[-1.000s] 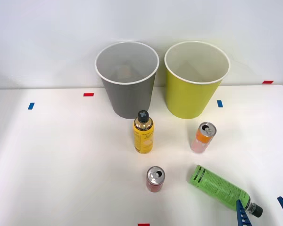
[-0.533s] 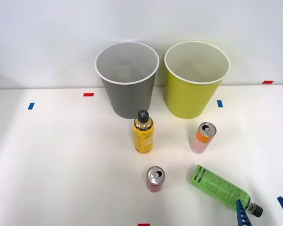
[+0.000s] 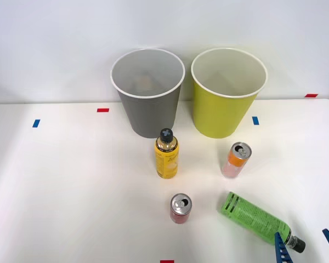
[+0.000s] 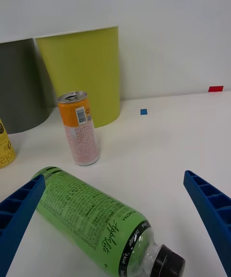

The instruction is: Put cans in the gray bin, plastic bottles in the light green bin

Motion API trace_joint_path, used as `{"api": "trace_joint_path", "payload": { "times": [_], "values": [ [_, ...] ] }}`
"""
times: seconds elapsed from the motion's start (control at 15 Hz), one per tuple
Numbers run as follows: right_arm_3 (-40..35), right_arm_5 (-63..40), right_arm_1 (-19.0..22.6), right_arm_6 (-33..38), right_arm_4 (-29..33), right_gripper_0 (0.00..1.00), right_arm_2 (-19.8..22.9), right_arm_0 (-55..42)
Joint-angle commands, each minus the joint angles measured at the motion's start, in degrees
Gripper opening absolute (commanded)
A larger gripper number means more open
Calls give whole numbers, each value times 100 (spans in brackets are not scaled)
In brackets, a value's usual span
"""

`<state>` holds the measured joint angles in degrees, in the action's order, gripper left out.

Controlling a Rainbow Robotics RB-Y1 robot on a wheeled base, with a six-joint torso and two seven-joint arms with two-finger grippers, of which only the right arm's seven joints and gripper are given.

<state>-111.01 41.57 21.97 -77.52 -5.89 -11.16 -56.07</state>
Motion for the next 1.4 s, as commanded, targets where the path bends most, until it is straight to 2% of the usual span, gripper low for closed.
{"api": "trace_joint_path", "payload": {
  "times": [0.07,0.73,0.93,1.07,1.2,1.4],
  "values": [
    [0,0,0,0,0,100,0,0],
    [0,0,0,0,0,100,0,0],
    [246,-70,-9,-9,-97,100,-141,44],
    [185,88,290,-44,-378,100,-334,35],
    [26,79,730,-88,-378,100,-343,44],
    [-387,-308,1652,-176,-308,100,-299,26]
  ]
}}
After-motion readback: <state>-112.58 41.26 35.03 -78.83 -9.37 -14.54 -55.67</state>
